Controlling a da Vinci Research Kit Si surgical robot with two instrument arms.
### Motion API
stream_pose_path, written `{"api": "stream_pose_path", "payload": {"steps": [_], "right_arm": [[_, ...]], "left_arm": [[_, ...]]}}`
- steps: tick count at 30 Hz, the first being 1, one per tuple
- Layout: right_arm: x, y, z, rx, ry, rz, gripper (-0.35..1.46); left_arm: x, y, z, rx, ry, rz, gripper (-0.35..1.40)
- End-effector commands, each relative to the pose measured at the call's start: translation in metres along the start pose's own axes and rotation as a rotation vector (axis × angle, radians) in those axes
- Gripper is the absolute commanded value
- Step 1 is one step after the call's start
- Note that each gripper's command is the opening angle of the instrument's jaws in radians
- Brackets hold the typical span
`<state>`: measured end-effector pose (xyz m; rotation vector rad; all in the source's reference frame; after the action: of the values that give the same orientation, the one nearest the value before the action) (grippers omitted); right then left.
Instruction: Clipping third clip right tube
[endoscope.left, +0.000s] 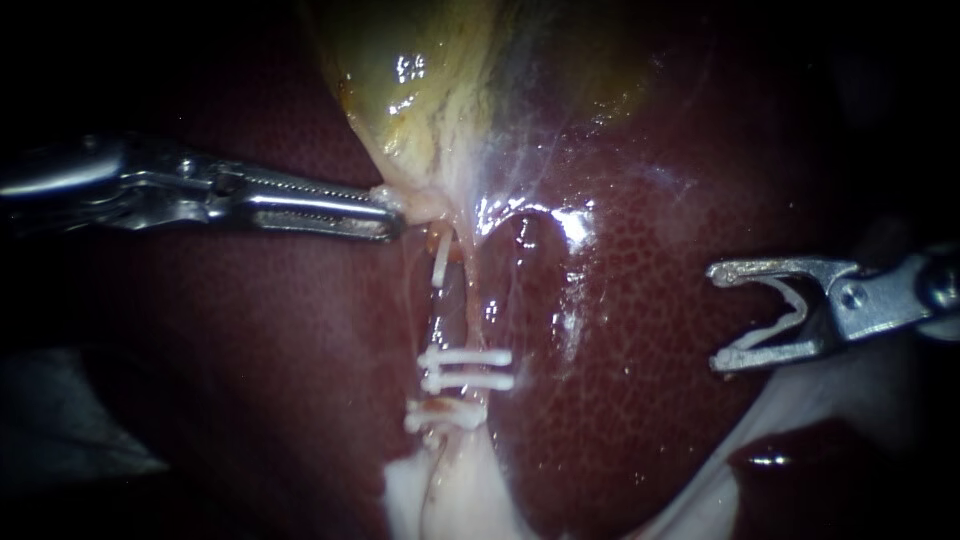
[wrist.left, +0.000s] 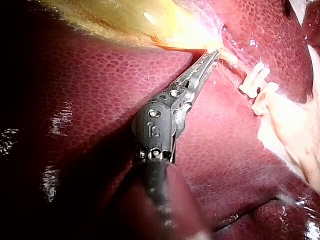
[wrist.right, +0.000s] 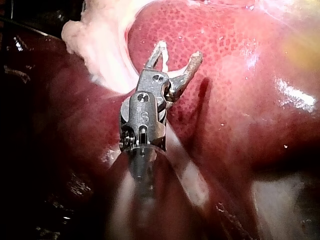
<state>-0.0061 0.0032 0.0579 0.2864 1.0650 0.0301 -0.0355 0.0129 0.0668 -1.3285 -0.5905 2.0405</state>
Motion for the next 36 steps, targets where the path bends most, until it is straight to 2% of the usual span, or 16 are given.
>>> {"api": "stream_pose_path", "payload": {"steps": [1, 5, 10, 13, 16, 19, 25, 29, 34, 36], "right_arm": [[0.0000, 0.0000, 0.0000, 0.000, 0.000, 0.000, 0.49], [0.0000, 0.0000, 0.0000, 0.000, 0.000, 0.000, 0.49], [-0.0001, 0.0000, 0.0000, 0.000, 0.000, 0.000, 0.49], [-0.0001, 0.0000, -0.0001, 0.000, 0.000, 0.000, 0.49], [0.0000, 0.0000, 0.0000, 0.000, 0.000, 0.000, 0.49], [0.0002, 0.0001, 0.0002, 0.003, 0.004, 0.002, 0.49], [0.0012, 0.0007, 0.0021, 0.054, 0.031, 0.009, 0.49], [0.0025, 0.0013, 0.0043, 0.073, 0.041, 0.064, 0.49], [0.0037, 0.0023, 0.0074, 0.069, 0.039, 0.181, 0.49], [0.0041, 0.0026, 0.0089, 0.088, 0.046, 0.217, 0.49]], "left_arm": [[0.0000, 0.0000, -0.0001, 0.001, 0.000, 0.000, -0.35], [0.0003, 0.0000, -0.0010, -0.006, -0.001, -0.002, -0.35], [0.0018, -0.0004, -0.0045, -0.007, -0.004, -0.010, -0.35], [0.0027, -0.0003, -0.0066, 0.002, 0.006, -0.016, -0.35], [0.0034, -0.0002, -0.0078, 0.010, 0.019, -0.022, -0.35], [0.0038, 0.0000, -0.0082, 0.015, 0.020, -0.013, -0.35], [0.0038, 0.0004, -0.0082, 0.019, 0.026, -0.014, -0.35], [0.0040, 0.0006, -0.0082, 0.026, 0.027, -0.009, -0.35], [0.0040, 0.0007, -0.0082, 0.026, 0.027, -0.003, -0.35], [0.0040, 0.0007, -0.0082, 0.027, 0.027, -0.003, -0.35]]}}
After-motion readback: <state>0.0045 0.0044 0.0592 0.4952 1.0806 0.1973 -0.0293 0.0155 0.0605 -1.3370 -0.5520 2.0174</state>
